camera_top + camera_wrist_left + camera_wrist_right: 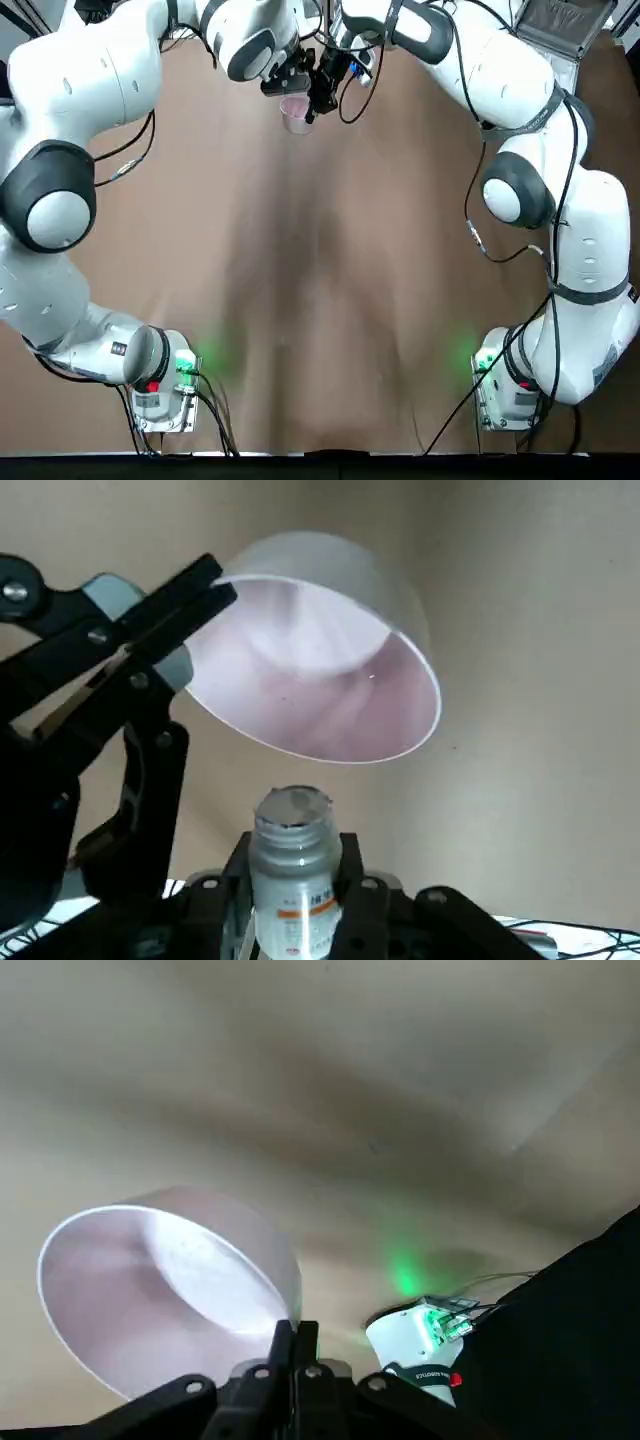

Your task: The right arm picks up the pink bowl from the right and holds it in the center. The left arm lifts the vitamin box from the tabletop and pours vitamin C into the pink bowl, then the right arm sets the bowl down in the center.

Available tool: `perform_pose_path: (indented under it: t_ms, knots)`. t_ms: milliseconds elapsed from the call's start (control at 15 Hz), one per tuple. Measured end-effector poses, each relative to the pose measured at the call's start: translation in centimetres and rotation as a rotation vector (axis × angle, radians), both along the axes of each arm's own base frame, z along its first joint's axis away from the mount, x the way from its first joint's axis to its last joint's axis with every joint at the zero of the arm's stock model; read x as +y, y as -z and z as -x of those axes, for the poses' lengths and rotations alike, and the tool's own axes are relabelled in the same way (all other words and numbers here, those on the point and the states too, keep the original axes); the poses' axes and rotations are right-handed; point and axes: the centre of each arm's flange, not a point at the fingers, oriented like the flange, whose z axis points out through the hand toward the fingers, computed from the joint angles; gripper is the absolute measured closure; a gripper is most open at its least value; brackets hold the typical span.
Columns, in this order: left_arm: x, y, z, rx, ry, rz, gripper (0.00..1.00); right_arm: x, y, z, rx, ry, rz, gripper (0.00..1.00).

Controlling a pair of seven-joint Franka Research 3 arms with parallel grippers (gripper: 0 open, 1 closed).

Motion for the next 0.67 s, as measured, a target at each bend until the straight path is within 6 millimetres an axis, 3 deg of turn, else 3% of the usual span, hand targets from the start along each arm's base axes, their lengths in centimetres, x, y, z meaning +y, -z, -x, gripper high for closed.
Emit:
perform_pose_path:
  t_ms: [667]
  knots:
    - [1.4,-0.2,-0.2,-0.008,0.03,-0.042,0.64,-0.3,-0.1,-0.2,-0.014,-0.016,-0.017,0.97]
